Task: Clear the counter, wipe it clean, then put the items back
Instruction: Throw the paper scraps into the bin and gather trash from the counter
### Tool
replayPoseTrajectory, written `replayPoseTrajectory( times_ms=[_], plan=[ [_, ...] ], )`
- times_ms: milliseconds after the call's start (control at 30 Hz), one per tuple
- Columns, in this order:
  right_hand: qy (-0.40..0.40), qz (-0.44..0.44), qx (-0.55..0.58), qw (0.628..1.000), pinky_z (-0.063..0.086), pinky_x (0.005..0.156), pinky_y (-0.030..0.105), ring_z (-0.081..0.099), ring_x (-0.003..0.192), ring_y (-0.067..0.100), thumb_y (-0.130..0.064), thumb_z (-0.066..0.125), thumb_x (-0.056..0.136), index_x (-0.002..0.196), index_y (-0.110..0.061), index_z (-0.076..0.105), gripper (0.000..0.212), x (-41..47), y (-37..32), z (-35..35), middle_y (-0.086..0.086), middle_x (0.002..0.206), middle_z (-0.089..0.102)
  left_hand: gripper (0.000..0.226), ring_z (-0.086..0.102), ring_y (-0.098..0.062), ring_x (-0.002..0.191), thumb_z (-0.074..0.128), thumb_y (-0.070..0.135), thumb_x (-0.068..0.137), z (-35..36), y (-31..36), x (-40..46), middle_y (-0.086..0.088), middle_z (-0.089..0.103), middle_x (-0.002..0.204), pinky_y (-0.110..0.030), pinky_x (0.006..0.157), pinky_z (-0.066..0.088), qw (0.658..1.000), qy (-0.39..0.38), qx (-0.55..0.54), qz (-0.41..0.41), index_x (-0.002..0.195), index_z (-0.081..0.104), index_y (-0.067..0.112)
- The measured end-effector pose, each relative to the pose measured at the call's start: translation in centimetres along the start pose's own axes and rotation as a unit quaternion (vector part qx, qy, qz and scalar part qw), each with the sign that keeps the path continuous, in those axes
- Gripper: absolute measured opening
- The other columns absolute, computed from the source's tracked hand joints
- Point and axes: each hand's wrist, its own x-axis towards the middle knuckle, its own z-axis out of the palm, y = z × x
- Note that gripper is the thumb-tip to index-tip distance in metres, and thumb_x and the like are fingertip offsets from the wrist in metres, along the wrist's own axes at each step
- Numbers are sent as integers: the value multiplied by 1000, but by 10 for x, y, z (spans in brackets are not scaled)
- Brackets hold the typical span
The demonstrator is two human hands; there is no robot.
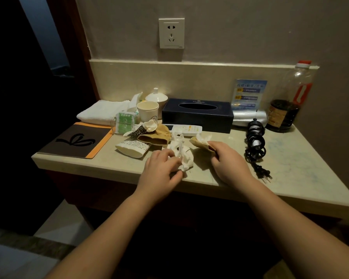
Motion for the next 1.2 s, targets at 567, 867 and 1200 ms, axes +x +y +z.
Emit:
replayPoseTrajectory(
  times_ms=[567, 867, 1200],
  plan=[
    [13, 47, 62, 997, 41, 78, 24, 50, 95, 9, -18, 45, 97, 129, -27, 53, 34, -2, 2, 2, -2, 120, 60, 51, 8, -20, 148, 28, 44, 103, 3, 12, 30, 1, 22, 160, -41, 117, 19, 988, -133, 73, -21, 151, 20, 33],
    [12, 58, 68, 996, 41, 77, 25, 50, 94, 10, -15, 45, 96, 129, -24, 53, 35, -2, 1, -3, -2, 116, 60, 73, 21, -18, 145, 56, 60, 85, 0, 17, 5, 1, 32, 155, -34, 114, 25, 986, -130, 95, 40, 146, 29, 31],
    [-7, 70, 105, 992, 44, 80, 30, 54, 98, 15, -12, 45, 95, 128, -24, 54, 36, -12, -8, -14, -2, 112, 62, 62, 55, -8, 106, 59, 9, 90, -20, 23, -24, 15, 52, 126, -28, 85, 51, 997, -7, -77, 20, 142, 39, 36]
  ],
)
